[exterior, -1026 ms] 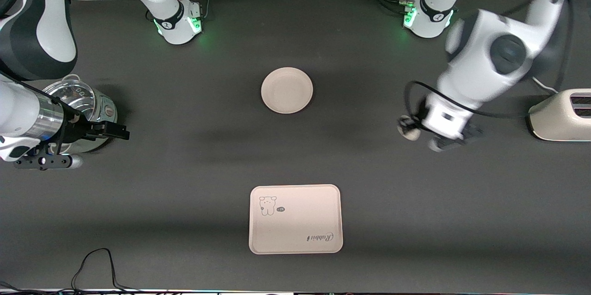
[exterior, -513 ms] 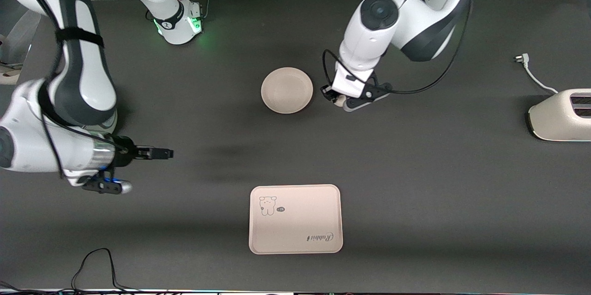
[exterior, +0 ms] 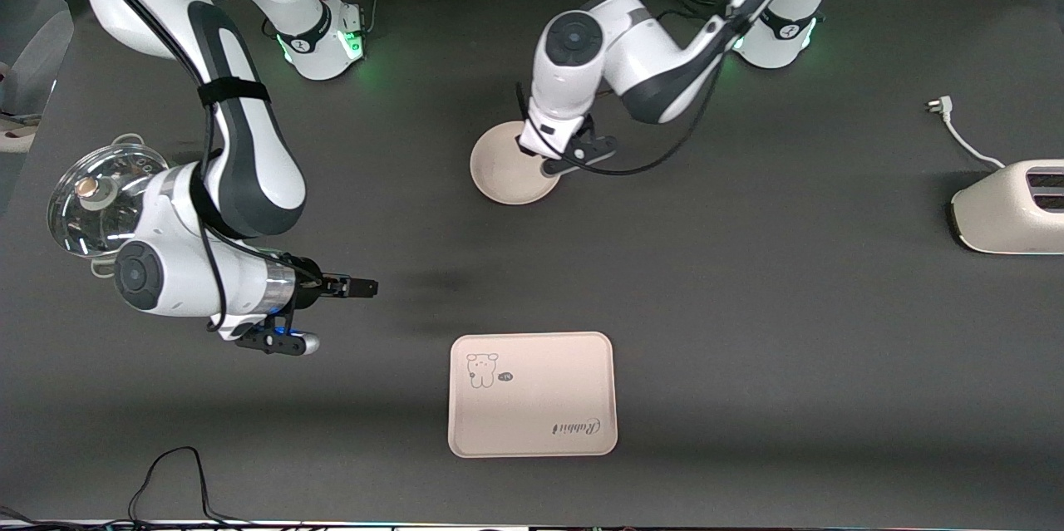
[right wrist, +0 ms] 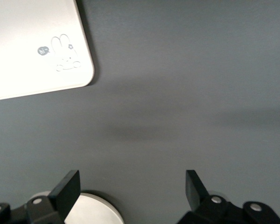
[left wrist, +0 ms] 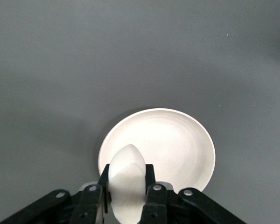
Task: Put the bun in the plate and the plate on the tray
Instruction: 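Lower the bun onto the plate and open the left gripper, then withdraw the left gripper while the right gripper grasps the plate rim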
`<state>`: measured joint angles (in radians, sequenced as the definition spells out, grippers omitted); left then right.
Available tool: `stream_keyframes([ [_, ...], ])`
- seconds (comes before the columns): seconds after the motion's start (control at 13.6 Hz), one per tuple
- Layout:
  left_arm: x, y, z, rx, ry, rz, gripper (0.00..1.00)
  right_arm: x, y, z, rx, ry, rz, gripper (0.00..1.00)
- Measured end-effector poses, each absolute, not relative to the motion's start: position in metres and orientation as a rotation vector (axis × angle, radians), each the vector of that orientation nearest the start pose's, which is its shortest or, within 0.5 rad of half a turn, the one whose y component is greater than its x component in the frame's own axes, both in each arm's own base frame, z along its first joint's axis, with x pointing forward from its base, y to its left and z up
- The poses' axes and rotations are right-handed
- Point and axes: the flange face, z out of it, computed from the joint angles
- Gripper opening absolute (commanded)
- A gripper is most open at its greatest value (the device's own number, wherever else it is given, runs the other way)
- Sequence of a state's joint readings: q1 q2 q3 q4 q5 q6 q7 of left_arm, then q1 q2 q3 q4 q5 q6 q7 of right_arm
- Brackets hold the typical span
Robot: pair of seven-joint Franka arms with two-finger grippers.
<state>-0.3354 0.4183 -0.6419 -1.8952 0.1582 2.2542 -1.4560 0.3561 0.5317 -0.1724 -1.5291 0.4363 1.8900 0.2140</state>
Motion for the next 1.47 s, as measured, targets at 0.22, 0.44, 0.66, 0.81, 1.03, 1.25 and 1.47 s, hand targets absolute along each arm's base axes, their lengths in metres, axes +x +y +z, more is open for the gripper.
stream_keyframes([
  [0.22,0.355,-0.519,0.270,-3.097,-0.669,0.132,0.32,0.656,0.172,0.309,-2.772,0.349,0.325,1.00],
  [0.44,0.341,-0.528,0.244,-3.085,-0.641,0.115,0.64,0.656,0.171,0.284,-2.674,0.439,0.377,1.00],
  [0.66,0.325,-0.543,0.239,-3.098,-0.574,0.101,1.00,0.653,0.168,0.269,-2.666,0.438,0.398,1.00],
  [0.81,0.315,-0.549,0.235,-3.095,-0.552,0.088,1.00,0.648,0.162,0.258,-2.633,0.419,0.410,1.00],
  [1.03,0.318,-0.548,0.234,-3.089,-0.561,0.077,1.00,0.642,0.151,0.246,-2.616,0.413,0.428,1.00],
  [1.25,0.329,-0.543,0.242,-3.046,-0.527,0.007,1.00,0.640,0.150,0.243,-2.617,0.416,0.434,1.00],
  [1.47,0.392,-0.514,0.293,-2.999,-0.563,-0.120,1.00,0.642,0.147,0.242,-2.622,0.428,0.411,1.00],
])
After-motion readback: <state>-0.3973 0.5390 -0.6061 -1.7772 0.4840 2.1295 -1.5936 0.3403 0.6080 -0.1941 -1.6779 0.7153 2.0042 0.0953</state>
